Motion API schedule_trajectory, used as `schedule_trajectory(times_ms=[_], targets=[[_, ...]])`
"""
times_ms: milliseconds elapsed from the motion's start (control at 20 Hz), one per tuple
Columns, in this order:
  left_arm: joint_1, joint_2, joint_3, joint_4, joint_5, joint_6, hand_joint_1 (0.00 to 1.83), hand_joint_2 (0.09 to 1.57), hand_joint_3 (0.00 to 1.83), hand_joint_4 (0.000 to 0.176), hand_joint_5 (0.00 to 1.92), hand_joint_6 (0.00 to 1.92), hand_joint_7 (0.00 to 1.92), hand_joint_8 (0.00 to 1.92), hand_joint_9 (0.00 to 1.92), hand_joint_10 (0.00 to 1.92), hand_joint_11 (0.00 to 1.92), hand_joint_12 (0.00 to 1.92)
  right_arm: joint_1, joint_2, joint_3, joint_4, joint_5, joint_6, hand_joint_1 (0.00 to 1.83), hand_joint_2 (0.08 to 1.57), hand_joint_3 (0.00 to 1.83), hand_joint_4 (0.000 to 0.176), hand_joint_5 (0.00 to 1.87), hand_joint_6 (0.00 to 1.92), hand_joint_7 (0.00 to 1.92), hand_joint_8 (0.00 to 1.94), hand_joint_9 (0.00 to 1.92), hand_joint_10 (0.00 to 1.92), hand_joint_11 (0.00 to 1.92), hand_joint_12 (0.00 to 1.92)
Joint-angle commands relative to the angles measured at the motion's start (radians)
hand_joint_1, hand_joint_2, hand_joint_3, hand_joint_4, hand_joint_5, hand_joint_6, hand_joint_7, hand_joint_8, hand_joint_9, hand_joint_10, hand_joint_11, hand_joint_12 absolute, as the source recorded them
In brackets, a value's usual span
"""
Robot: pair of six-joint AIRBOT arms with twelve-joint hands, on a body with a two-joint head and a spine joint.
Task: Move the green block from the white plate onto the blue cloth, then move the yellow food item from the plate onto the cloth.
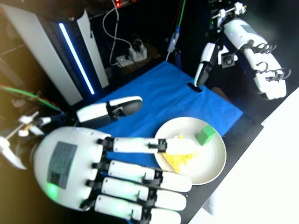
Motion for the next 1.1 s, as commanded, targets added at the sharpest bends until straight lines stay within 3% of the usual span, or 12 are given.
schedule_trajectory(times_ms=[0, 50, 100, 200, 400, 450, 550, 700, 750, 800, 950, 1050], targets=[[-0.015, -0.002, 0.003, -0.002, -0.115, -0.006, 0.75, 0.86, 0.0, 0.023, 0.29, 0.0, 0.37, 0.0, 0.43, 0.01, 0.22, 0.39, 0.013, 0.001, -0.001, 0.021, 0.123, 0.005, 0.5, 0.81, 0.01, 0.064, 0.03, 0.01, 0.27, 0.01, 0.23, 0.03, 0.07, 0.68], [-0.015, -0.001, 0.003, 0.012, -0.111, -0.01, 0.78, 0.87, 0.0, 0.007, 0.29, 0.0, 0.38, 0.0, 0.45, 0.0, 0.28, 0.33, 0.013, 0.001, -0.002, 0.015, 0.123, 0.005, 0.53, 0.81, 0.01, 0.064, 0.04, 0.01, 0.28, 0.01, 0.25, 0.03, 0.08, 0.68], [-0.015, 0.001, 0.004, 0.024, -0.108, -0.013, 0.82, 0.9, 0.0, 0.007, 0.29, 0.0, 0.38, 0.0, 0.46, 0.0, 0.33, 0.27, 0.013, 0.001, -0.003, 0.006, 0.123, 0.005, 0.54, 0.8, 0.0, 0.06, 0.05, 0.01, 0.24, 0.0, 0.23, 0.02, 0.06, 0.68], [-0.041, 0.002, 0.005, 0.073, -0.076, -0.014, 0.87, 0.9, 0.0, 0.024, 0.3, 0.0, 0.39, 0.0, 0.47, 0.0, 0.32, 0.24, 0.012, 0.001, -0.01, -0.013, 0.122, 0.005, 0.56, 0.81, 0.0, 0.073, 0.06, 0.0, 0.16, 0.0, 0.23, 0.0, 0.04, 0.77], [-0.109, 0.006, 0.005, 0.184, 0.012, -0.014, 0.89, 0.9, 0.0, 0.006, 0.3, 0.0, 0.4, 0.01, 0.49, 0.01, 0.37, 0.26, 0.012, 0.001, -0.017, -0.028, 0.123, 0.005, 0.52, 0.82, 0.0, 0.082, 0.05, 0.0, 0.15, 0.0, 0.24, 0.0, 0.0, 0.9], [-0.129, 0.005, 0.005, 0.212, 0.034, -0.014, 0.9, 0.89, 0.0, 0.013, 0.29, 0.0, 0.4, 0.01, 0.48, 0.0, 0.33, 0.24, 0.012, 0.001, -0.018, -0.03, 0.123, 0.005, 0.52, 0.82, 0.0, 0.086, 0.05, 0.0, 0.14, 0.0, 0.22, 0.0, 0.0, 0.9], [-0.168, 0.001, 0.005, 0.272, 0.08, -0.015, 0.94, 0.94, 0.0, 0.0, 0.25, 0.0, 0.34, 0.0, 0.38, 0.0, 0.16, 0.45, 0.012, 0.001, -0.021, -0.033, 0.123, 0.005, 0.52, 0.81, 0.0, 0.103, 0.04, 0.0, 0.11, 0.0, 0.21, 0.0, 0.0, 0.9], [-0.213, -0.006, 0.004, 0.344, 0.136, -0.015, 0.92, 0.83, 0.0, 0.0, 0.24, 0.0, 0.36, 0.01, 0.37, 0.01, 0.23, 0.37, 0.012, 0.001, -0.021, -0.033, 0.123, 0.005, 0.52, 0.82, 0.0, 0.083, 0.04, 0.0, 0.12, 0.0, 0.18, 0.0, 0.0, 0.86], [-0.223, -0.009, 0.005, 0.358, 0.153, -0.015, 0.91, 0.83, 0.0, 0.0, 0.21, 0.0, 0.34, 0.0, 0.37, 0.01, 0.24, 0.37, 0.012, 0.0, -0.021, -0.034, 0.123, 0.005, 0.57, 0.79, 0.0, 0.081, 0.06, 0.0, 0.16, 0.0, 0.22, 0.01, 0.0, 0.99], [-0.233, -0.013, 0.008, 0.372, 0.174, -0.015, 0.98, 0.8, 0.0, 0.0, 0.29, 0.02, 0.4, 0.01, 0.43, 0.01, 0.26, 0.42, 0.012, -0.004, -0.02, -0.035, 0.123, 0.005, 0.61, 0.74, 0.0, 0.095, 0.08, 0.0, 0.18, 0.0, 0.26, 0.02, 0.0, 1.18], [-0.234, -0.035, 0.029, 0.373, 0.202, -0.015, 0.96, 0.8, 0.0, 0.0, 0.36, 0.0, 0.42, 0.0, 0.46, 0.0, 0.21, 0.52, 0.012, -0.006, -0.02, -0.035, 0.123, 0.005, 0.57, 0.72, 0.0, 0.092, 0.08, 0.0, 0.2, 0.0, 0.3, 0.02, 0.0, 1.25], [-0.233, -0.06, 0.05, 0.379, 0.232, -0.014, 0.88, 0.81, 0.0, 0.0, 0.51, 0.0, 0.38, 0.0, 0.41, 0.0, 0.13, 0.63, 0.012, -0.006, -0.02, -0.037, 0.123, 0.005, 0.57, 0.74, 0.0, 0.076, 0.08, 0.0, 0.2, 0.0, 0.31, 0.01, 0.0, 1.32]])
